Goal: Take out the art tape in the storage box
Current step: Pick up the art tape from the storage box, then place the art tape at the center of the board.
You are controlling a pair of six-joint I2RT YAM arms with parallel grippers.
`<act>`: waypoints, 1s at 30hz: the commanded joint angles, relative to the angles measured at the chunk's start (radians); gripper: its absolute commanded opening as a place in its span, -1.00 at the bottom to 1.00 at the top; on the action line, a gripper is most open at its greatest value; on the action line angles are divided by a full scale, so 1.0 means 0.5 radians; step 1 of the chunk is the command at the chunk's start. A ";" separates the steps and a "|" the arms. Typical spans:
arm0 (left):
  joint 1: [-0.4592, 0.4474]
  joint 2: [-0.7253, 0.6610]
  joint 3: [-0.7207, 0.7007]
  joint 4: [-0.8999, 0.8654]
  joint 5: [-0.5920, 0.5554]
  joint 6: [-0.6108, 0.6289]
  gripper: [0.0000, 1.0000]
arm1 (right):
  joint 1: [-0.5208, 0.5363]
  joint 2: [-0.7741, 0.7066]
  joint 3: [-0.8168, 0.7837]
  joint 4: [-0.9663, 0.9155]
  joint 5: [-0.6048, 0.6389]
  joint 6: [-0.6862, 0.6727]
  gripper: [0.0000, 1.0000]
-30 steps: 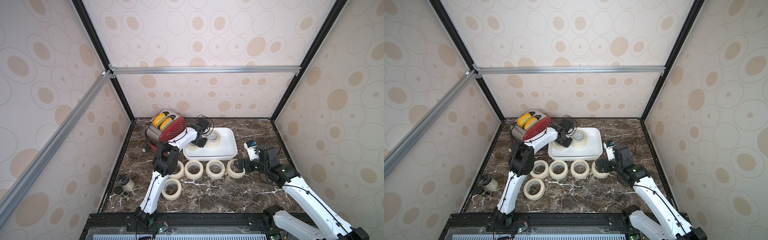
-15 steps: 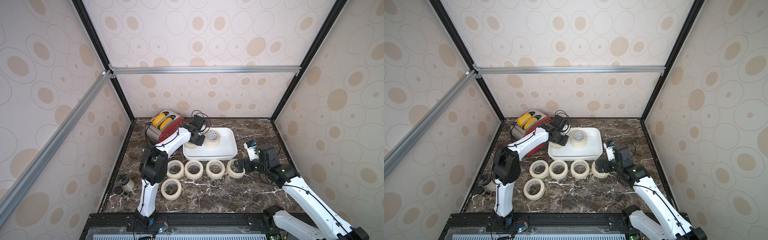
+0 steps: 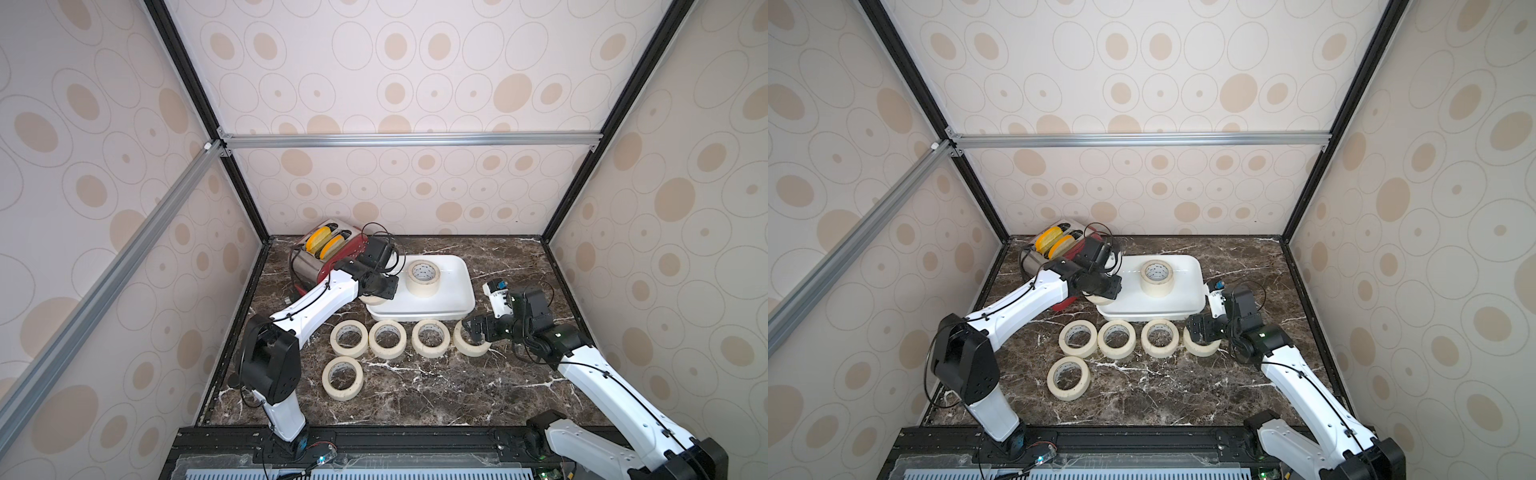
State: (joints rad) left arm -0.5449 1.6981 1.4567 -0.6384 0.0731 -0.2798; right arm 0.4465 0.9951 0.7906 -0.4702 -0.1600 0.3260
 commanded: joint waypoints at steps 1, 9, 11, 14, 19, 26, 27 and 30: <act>0.004 -0.196 -0.105 0.116 0.001 -0.085 -0.66 | -0.009 0.025 -0.014 0.053 -0.042 0.029 1.00; -0.061 -0.501 -0.410 0.085 0.068 -0.158 -0.66 | -0.013 0.089 0.002 0.073 -0.033 0.012 1.00; -0.113 -0.558 -0.487 0.072 0.062 -0.175 -0.66 | -0.018 0.104 0.003 0.079 -0.031 0.008 1.00; -0.201 -0.620 -0.596 0.039 0.060 -0.217 -0.66 | -0.022 0.129 0.014 0.083 -0.032 0.000 1.00; -0.263 -0.721 -0.768 0.028 0.232 -0.297 -0.67 | -0.027 0.151 0.029 0.072 -0.024 -0.023 1.00; -0.284 -0.809 -0.896 -0.095 0.500 -0.354 -0.68 | -0.037 0.179 0.050 0.069 -0.027 -0.038 1.00; -0.288 -0.820 -0.910 -0.105 0.522 -0.355 -0.68 | -0.038 0.185 0.051 0.072 -0.030 -0.038 1.00; -0.288 -0.835 -0.960 -0.133 0.641 -0.312 -0.68 | -0.041 0.206 0.062 0.082 -0.040 -0.038 1.00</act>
State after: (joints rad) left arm -0.6827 1.3079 0.9829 -0.6792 0.3172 -0.4389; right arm 0.4324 1.0874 0.7921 -0.4335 -0.1677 0.3164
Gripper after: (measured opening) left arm 0.238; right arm 0.995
